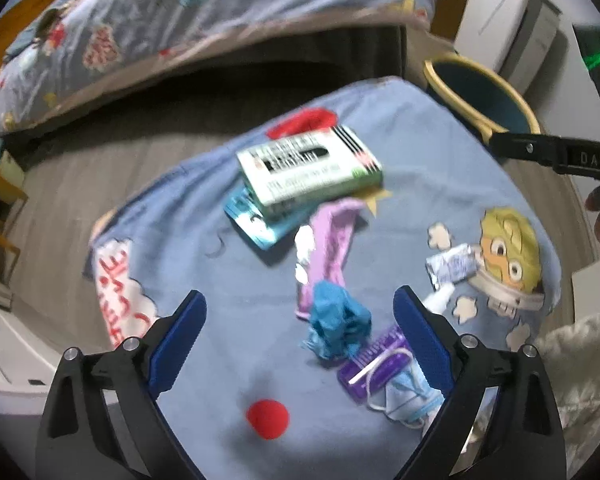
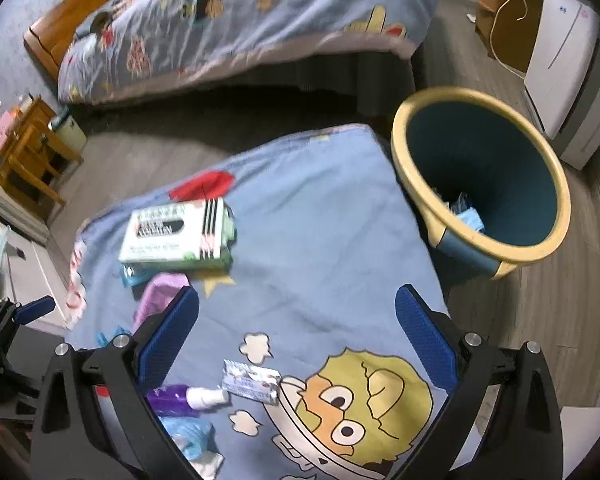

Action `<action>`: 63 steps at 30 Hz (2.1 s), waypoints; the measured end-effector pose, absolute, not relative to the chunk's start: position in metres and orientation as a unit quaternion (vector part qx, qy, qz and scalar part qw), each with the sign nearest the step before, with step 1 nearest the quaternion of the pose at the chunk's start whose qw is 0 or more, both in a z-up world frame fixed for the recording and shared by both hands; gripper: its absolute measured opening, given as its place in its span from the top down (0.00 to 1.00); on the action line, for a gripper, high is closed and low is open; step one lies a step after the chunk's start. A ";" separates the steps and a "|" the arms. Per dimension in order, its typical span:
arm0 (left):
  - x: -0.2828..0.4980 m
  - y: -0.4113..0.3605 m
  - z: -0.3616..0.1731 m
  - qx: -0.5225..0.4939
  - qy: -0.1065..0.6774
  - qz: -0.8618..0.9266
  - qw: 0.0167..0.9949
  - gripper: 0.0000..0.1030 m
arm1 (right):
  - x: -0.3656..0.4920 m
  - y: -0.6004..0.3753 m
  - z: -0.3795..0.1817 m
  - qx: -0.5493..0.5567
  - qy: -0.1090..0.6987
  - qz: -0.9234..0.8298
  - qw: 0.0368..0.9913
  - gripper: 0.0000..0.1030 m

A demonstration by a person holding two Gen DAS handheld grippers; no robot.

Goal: Collect trash

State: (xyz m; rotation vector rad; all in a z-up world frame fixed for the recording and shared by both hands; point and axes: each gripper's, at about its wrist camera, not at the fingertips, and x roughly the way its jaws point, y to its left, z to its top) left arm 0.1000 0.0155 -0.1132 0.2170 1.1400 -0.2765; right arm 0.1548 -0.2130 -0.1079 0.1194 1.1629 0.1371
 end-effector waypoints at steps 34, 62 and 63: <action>0.104 0.002 -0.125 0.125 0.557 -0.145 0.808 0.88 | 0.116 -0.169 -0.180 -0.015 0.666 0.164 0.727 0.85; 0.107 0.014 -0.114 0.105 0.542 -0.142 0.821 0.88 | 0.136 -0.156 -0.180 0.015 0.643 0.160 0.749 0.69; 0.107 0.014 -0.114 0.104 0.543 -0.141 0.821 0.88 | 0.136 -0.154 -0.182 0.004 0.645 0.156 0.748 0.69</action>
